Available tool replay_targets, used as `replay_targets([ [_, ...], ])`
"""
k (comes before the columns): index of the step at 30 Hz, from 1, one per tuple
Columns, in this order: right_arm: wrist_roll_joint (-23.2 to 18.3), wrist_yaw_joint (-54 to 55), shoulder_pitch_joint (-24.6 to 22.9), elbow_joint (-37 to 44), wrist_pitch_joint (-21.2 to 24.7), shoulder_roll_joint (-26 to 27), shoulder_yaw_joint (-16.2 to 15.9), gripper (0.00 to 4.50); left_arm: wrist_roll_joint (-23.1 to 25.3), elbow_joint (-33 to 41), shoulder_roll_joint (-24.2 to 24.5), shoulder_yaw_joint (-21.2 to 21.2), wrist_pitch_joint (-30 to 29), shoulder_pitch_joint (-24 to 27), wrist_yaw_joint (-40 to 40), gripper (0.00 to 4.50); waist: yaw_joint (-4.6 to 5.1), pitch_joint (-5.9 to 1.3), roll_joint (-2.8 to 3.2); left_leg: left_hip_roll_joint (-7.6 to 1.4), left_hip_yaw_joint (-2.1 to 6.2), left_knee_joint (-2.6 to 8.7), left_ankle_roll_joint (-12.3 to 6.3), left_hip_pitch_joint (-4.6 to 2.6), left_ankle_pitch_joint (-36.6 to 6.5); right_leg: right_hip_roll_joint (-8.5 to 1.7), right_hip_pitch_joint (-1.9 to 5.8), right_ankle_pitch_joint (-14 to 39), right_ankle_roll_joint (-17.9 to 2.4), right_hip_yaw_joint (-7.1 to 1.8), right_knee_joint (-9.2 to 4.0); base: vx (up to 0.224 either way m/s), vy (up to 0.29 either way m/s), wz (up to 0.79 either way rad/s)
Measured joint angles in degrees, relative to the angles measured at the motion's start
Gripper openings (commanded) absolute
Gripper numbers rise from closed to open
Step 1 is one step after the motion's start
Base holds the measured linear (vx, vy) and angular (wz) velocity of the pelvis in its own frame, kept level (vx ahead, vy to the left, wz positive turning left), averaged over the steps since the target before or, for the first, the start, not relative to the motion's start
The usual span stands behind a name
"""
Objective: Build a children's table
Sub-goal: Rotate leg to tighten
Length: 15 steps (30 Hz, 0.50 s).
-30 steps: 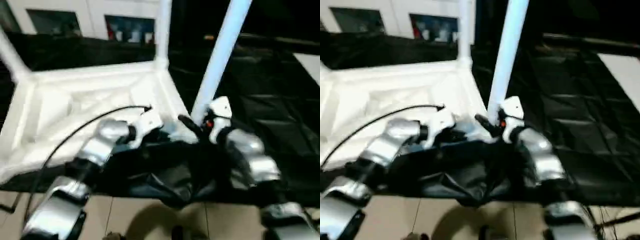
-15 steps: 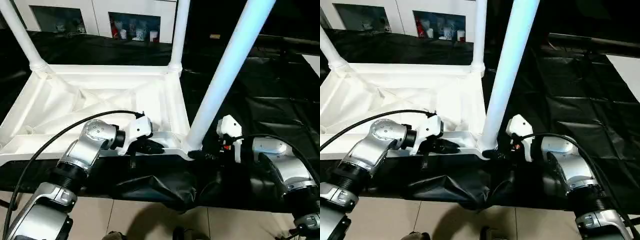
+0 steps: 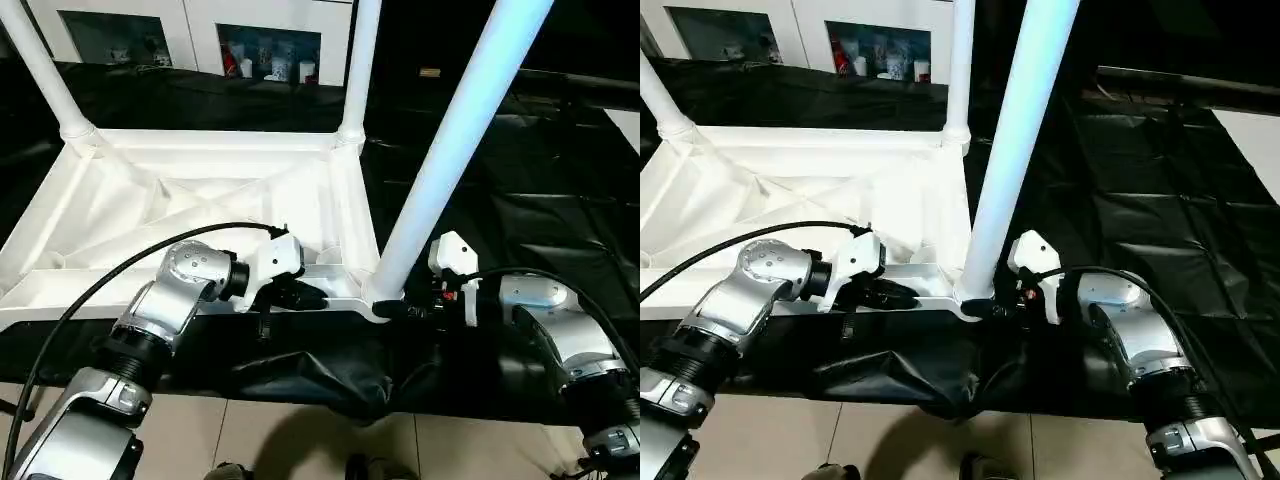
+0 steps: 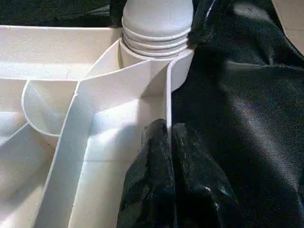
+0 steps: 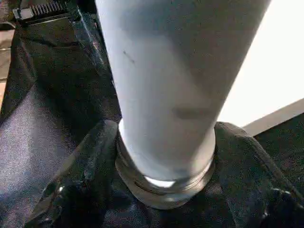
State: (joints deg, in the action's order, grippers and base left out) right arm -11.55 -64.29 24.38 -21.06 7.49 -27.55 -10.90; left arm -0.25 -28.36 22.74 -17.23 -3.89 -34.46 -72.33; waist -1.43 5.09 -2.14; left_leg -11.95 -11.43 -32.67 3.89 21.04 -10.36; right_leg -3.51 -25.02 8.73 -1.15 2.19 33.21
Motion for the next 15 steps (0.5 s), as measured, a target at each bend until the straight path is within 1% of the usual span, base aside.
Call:
replay_targets([
  [11, 0.0, 0.7, -0.2, -0.4, -0.2, 0.8, 0.3, 2.66, 0.0, 0.0, -0.2, 0.0, -0.4, 0.1, 0.1, 0.00, -0.01, -0.01, -0.01, -0.02, -0.01, -0.06, -0.01, -0.02, 0.0, 0.02, 0.00, 0.0, 0.0, 0.00, 0.10, 0.000, 0.000, 0.00],
  [13, 0.5, 3.7, -0.2, -1.8, -1.3, 2.5, 0.7, 2.66, 0.3, -0.5, -0.5, 0.3, -0.9, 0.0, 1.6, 0.00, 0.28, -0.08, -0.13, -0.03, -0.01, -0.14, 0.00, -0.05, 0.0, 0.03, 0.04, 0.0, 0.0, -0.01, 0.23, 0.000, 0.000, 0.00],
  [15, 1.3, 11.7, -0.1, -4.3, -2.4, 6.9, 2.9, 2.66, 1.8, -2.7, -2.2, 1.1, -1.4, -1.2, 6.1, 0.00, 0.96, -0.11, -0.21, -0.03, 0.03, -0.37, 0.16, -0.06, -0.1, 0.03, 0.12, 0.0, -0.1, -0.03, 0.38, 0.000, 0.000, 0.00],
])
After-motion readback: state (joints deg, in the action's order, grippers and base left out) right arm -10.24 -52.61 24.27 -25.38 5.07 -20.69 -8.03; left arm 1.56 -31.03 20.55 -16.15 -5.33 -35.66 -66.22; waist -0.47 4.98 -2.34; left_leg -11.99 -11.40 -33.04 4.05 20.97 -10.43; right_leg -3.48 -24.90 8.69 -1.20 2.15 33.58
